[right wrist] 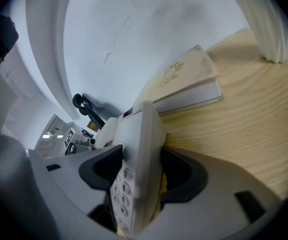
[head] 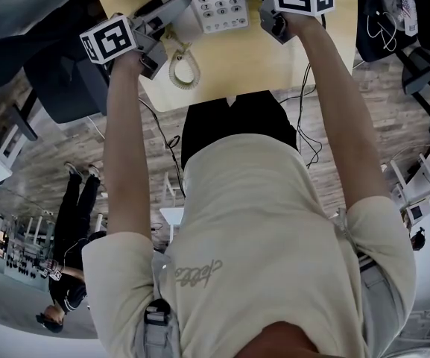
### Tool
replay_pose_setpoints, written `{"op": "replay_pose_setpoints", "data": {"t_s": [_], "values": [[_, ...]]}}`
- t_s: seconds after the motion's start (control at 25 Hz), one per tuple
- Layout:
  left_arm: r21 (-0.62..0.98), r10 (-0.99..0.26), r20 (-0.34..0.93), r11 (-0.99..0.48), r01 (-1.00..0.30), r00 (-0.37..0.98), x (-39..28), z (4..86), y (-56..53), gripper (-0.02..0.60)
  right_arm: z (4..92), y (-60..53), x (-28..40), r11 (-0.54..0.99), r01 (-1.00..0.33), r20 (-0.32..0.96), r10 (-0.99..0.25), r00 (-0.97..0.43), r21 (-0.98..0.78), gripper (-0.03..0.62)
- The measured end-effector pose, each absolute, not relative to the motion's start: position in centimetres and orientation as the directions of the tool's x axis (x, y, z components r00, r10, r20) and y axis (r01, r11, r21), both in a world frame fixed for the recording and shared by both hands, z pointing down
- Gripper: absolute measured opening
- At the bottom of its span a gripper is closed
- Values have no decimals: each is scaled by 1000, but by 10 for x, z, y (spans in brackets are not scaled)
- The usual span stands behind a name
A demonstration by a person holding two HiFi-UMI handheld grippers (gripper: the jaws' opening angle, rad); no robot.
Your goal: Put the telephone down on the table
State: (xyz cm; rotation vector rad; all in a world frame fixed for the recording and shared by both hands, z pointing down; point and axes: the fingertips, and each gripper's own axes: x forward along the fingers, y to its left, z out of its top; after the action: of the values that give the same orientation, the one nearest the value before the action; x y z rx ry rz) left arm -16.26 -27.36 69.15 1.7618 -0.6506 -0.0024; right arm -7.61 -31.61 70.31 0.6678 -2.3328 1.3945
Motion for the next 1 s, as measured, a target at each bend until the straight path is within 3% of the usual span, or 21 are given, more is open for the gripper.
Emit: {"op": "replay_pose_setpoints", "data": {"t_s": [0.24,0.6,0.8,0.84,0.92,1.0], "values": [[881,-435,353,-143,-451,828,-165,691,-272,377,704,-316,-74,425,-593,571,-194,-798,-684,239],[730,-444,517,-217,-648,732,-171,676,-275,364,687,-315,-69,470,-721,712,-241,-660,-510,231],[689,-520,512,-227,-688,684,-182,650,-275,346,659,-308,-56,483,-724,695,-282,-661,-493,145],[662,-547,521,-226,-715,656,-188,645,-274,317,653,-306,-52,491,-726,696,-290,-657,-481,117],[580,-607,542,-230,-781,581,-204,636,-272,140,645,-300,-44,511,-732,701,-306,-644,-450,42],[503,-644,550,-254,-826,533,-214,628,-262,40,640,-289,-38,529,-730,703,-309,-641,-433,3]]}}
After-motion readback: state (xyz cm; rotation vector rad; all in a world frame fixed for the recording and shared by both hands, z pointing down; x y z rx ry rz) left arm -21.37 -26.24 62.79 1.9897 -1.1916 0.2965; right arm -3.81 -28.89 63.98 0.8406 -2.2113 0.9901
